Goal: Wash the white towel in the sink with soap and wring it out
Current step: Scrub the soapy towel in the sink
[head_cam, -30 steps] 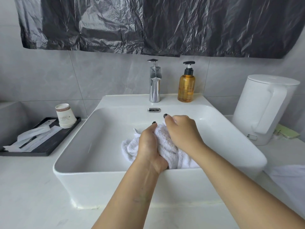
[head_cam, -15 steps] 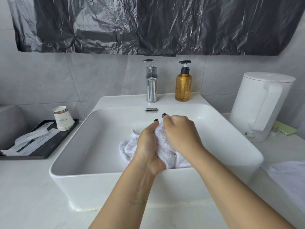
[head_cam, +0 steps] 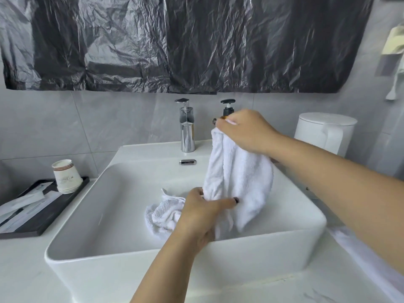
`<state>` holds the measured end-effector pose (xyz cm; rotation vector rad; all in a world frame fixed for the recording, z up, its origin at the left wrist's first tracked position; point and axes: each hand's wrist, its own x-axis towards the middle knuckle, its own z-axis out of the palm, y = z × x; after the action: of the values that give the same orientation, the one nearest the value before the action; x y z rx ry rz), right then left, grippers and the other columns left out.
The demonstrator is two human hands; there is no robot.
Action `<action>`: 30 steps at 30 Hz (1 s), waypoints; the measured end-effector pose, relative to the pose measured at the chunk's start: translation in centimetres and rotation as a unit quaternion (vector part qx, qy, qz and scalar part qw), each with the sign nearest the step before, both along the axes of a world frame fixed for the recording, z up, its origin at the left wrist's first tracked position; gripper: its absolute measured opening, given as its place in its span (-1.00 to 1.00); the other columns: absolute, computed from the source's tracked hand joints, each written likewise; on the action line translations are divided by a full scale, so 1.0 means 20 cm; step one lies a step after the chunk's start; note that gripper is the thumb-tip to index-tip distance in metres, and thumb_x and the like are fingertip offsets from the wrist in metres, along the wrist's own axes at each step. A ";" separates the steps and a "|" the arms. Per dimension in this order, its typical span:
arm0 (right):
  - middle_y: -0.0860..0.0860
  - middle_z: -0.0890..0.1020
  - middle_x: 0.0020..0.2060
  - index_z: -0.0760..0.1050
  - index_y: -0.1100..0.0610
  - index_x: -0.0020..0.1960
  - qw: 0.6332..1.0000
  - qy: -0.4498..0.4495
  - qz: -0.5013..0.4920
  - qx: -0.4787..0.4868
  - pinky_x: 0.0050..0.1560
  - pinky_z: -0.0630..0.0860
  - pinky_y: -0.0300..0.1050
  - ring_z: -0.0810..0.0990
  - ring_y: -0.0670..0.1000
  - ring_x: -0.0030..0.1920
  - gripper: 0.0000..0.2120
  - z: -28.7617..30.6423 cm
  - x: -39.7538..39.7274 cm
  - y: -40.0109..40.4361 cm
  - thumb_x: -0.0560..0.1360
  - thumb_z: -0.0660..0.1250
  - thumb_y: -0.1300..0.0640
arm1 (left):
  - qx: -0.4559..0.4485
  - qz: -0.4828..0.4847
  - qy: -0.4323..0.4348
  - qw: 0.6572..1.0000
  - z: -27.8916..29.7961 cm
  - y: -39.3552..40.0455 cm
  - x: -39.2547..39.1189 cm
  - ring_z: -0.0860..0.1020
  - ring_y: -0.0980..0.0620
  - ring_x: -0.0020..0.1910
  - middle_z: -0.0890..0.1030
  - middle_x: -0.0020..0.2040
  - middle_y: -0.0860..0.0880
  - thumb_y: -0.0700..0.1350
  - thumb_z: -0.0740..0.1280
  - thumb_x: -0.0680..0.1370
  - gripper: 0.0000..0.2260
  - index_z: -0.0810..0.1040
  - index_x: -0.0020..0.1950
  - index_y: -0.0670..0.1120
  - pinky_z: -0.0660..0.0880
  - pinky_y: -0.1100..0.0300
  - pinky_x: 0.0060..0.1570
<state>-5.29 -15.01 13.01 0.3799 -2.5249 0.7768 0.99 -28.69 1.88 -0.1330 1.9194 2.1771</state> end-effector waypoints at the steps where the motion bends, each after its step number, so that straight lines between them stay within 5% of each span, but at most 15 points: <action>1: 0.01 0.15 -0.47 0.07 0.08 -0.40 1.000 0.022 0.004 0.022 -0.44 0.09 -0.12 0.14 0.00 -0.41 -0.51 0.06 -0.02 0.00 0.60 0.23 0.02 | -0.031 -0.022 0.011 0.999 0.00 0.01 0.01 0.71 -0.10 -0.18 0.72 -0.05 -0.13 -0.22 0.58 0.38 -0.66 0.57 0.09 -0.13 0.66 0.01 -0.22; 5: 0.00 0.14 -0.48 0.06 0.08 -0.41 0.989 0.079 0.046 0.113 -0.43 0.11 -0.15 0.12 -0.01 -0.42 -0.48 0.21 -0.03 0.00 0.60 0.24 -0.04 | -0.116 -0.023 0.083 0.989 -0.01 0.05 0.02 0.60 -0.09 -0.31 0.63 -0.35 -0.02 0.03 0.45 0.35 -0.84 0.60 -0.23 -0.04 0.61 -0.05 -0.11; 8: -0.01 0.17 -0.47 0.09 0.08 -0.40 0.987 0.092 0.075 0.109 -0.40 0.13 -0.17 0.14 -0.05 -0.43 -0.46 0.18 -0.03 0.01 0.60 0.25 -0.11 | -0.007 -0.013 0.029 0.999 0.01 0.04 0.02 0.51 -0.04 -0.37 0.52 -0.35 -0.06 -0.07 0.40 0.50 -0.85 0.54 -0.19 -0.12 0.48 0.18 -0.34; 10: -0.02 0.22 -0.46 0.16 0.11 -0.40 0.990 0.079 0.086 0.075 -0.38 0.16 -0.19 0.18 -0.08 -0.42 -0.45 0.11 -0.04 0.05 0.54 0.28 -0.20 | 0.064 -0.002 -0.005 0.998 0.03 0.01 0.02 0.64 -0.04 -0.31 0.66 -0.28 -0.04 -0.10 0.34 0.59 -0.86 0.60 -0.05 -0.16 0.52 0.23 -0.33; 14: 0.00 0.37 -0.36 0.40 0.19 -0.27 0.992 -0.071 0.069 0.084 -0.31 0.19 -0.11 0.31 -0.03 -0.33 -0.43 -0.13 -0.11 0.21 0.28 0.37 -0.35 | 0.202 0.083 -0.045 0.975 0.08 -0.04 0.03 0.68 0.05 -0.35 0.71 -0.30 -0.02 -0.03 0.37 0.58 -0.83 0.66 -0.09 -0.10 0.56 0.16 -0.18; 19: -0.04 0.17 -0.44 0.15 0.02 -0.43 0.967 -0.241 0.068 0.044 -0.33 0.10 -0.08 0.16 -0.07 -0.39 -0.44 -0.49 -0.16 0.36 0.39 0.45 -0.23 | 0.246 0.177 -0.039 0.952 0.05 -0.05 0.00 0.54 0.11 -0.58 0.54 -0.54 0.06 -0.11 0.40 0.54 -0.57 0.52 -0.56 -0.04 0.47 0.18 -0.29; 21: -0.06 0.17 -0.47 0.13 0.03 -0.42 0.972 -0.229 0.044 -0.032 -0.36 0.11 -0.10 0.17 -0.07 -0.42 -0.45 -0.53 -0.15 0.35 0.47 0.44 -0.12 | 0.251 0.161 -0.061 0.953 0.06 -0.05 0.00 0.58 0.08 -0.51 0.59 -0.50 0.04 -0.05 0.40 0.55 -0.54 0.56 -0.58 -0.04 0.50 0.16 -0.24; 25: -0.05 0.22 -0.47 0.16 0.02 -0.38 0.971 -0.151 -0.022 -0.186 -0.35 0.12 -0.10 0.22 -0.04 -0.42 -0.54 -0.44 -0.01 0.13 0.51 0.37 -0.06 | 0.246 0.111 -0.082 0.960 0.06 -0.03 0.00 0.68 -0.04 -0.23 0.71 -0.31 -0.07 0.14 0.33 0.58 -0.66 0.63 -0.10 -0.13 0.54 0.10 -0.17; 27: -0.10 0.26 -0.55 0.24 0.06 -0.42 0.965 -0.142 -0.008 -0.219 -0.38 0.18 -0.11 0.26 -0.05 -0.44 -0.55 -0.41 0.13 -0.05 0.50 0.35 -0.08 | 0.245 0.122 -0.072 0.959 0.05 -0.02 -0.01 0.68 -0.01 -0.34 0.69 -0.35 -0.08 0.19 0.29 0.59 -0.60 0.60 -0.13 -0.14 0.54 0.13 -0.24; 30: -0.02 0.53 -0.40 0.38 0.13 -0.30 0.989 -0.102 -0.009 -0.109 -0.25 0.38 -0.09 0.46 0.06 -0.28 -0.59 -0.49 0.34 -0.30 0.53 0.23 -0.18 | 0.267 0.116 -0.086 0.953 0.06 -0.03 -0.01 0.63 -0.03 -0.46 0.61 -0.44 -0.06 0.31 0.21 0.58 -0.48 0.57 -0.34 -0.06 0.51 0.15 -0.31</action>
<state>1.55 -20.99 3.18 0.2112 -2.5883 1.1227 0.77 -29.34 3.05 -0.4489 1.2182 2.6513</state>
